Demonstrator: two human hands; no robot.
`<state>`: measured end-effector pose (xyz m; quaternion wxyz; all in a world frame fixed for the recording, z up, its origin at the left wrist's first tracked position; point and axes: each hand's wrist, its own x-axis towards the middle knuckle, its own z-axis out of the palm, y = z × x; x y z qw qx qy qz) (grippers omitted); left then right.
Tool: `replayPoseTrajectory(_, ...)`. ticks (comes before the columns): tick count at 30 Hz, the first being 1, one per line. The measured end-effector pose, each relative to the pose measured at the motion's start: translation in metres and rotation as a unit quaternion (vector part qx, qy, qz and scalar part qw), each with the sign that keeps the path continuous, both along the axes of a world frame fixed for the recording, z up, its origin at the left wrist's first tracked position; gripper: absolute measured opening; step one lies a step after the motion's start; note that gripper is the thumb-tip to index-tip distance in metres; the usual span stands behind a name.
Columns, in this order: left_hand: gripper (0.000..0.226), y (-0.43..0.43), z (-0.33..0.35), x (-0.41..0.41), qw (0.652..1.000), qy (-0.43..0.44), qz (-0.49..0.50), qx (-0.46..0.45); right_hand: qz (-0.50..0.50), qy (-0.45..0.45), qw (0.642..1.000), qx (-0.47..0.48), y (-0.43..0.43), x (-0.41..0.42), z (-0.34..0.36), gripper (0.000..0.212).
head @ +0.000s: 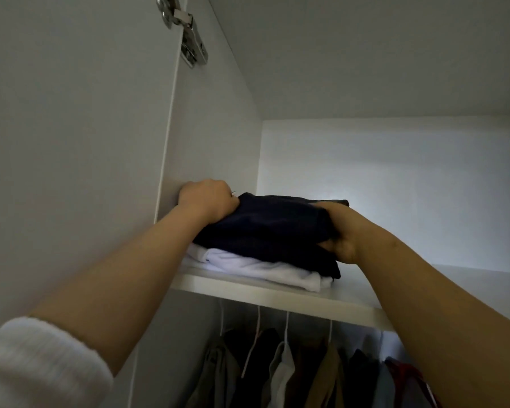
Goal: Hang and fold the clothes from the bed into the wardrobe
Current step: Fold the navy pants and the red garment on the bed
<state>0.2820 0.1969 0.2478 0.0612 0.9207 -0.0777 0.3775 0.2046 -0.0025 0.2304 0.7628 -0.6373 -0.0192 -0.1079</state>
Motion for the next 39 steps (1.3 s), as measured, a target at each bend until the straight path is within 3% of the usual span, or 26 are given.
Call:
replayPoseTrajectory(2, 0.037, 0.000, -0.003, -0.011, 0.999, -0.028, -0.033, -0.020, -0.096, -0.032, 0.994, -0.031, -0.005, 0.002, -0.006, 0.050)
replayPoseTrajectory(4, 0.034, -0.004, -0.007, -0.024, 0.983, -0.084, -0.151, -0.071, -0.205, -0.113, 0.965, -0.115, -0.008, 0.001, -0.011, 0.075)
replayPoseTrajectory(6, 0.033, -0.011, -0.013, -0.039, 0.945, -0.055, -0.302, -0.108, -0.269, -0.234, 0.910, -0.212, -0.004, -0.008, -0.015, 0.060)
replayPoseTrajectory(8, 0.036, -0.017, -0.020, -0.049, 0.930, 0.026, -0.355, -0.091, -0.258, -0.309, 0.863, -0.306, 0.002, -0.016, -0.020, 0.031)
replayPoseTrajectory(11, 0.042, -0.022, -0.029, -0.048, 0.962, 0.052, -0.267, -0.001, -0.180, -0.261, 0.847, -0.427, 0.009, -0.024, -0.033, 0.025)
replayPoseTrajectory(15, 0.045, -0.029, -0.031, -0.057, 0.974, 0.058, -0.218, 0.011, -0.194, -0.192, 0.815, -0.511, 0.010, -0.036, -0.034, 0.034)
replayPoseTrajectory(18, 0.038, -0.033, -0.035, -0.071, 0.965, 0.067, -0.244, -0.069, -0.178, -0.190, 0.838, -0.480, 0.008, -0.053, -0.036, 0.037)
replayPoseTrajectory(21, 0.030, -0.034, -0.044, -0.095, 0.931, 0.068, -0.300, -0.195, -0.163, -0.198, 0.876, -0.408, 0.003, -0.077, -0.043, 0.036)
replayPoseTrajectory(24, 0.024, -0.043, -0.058, -0.124, 0.903, 0.022, -0.338, -0.264, -0.149, -0.224, 0.900, -0.343, -0.001, -0.102, -0.050, 0.029)
replayPoseTrajectory(29, 0.021, -0.065, -0.073, -0.175, 0.858, 0.008, -0.411, -0.309, -0.178, -0.245, 0.916, -0.262, -0.015, -0.150, -0.061, 0.009)
replayPoseTrajectory(35, 0.018, -0.095, -0.095, -0.236, 0.813, 0.074, -0.454, -0.357, -0.232, -0.220, 0.919, -0.230, -0.044, -0.222, -0.085, 0.014)
replayPoseTrajectory(39, 0.022, -0.126, -0.119, -0.273, 0.762, 0.142, -0.504, -0.381, -0.277, -0.183, 0.917, -0.220, -0.059, -0.276, -0.108, 0.016)
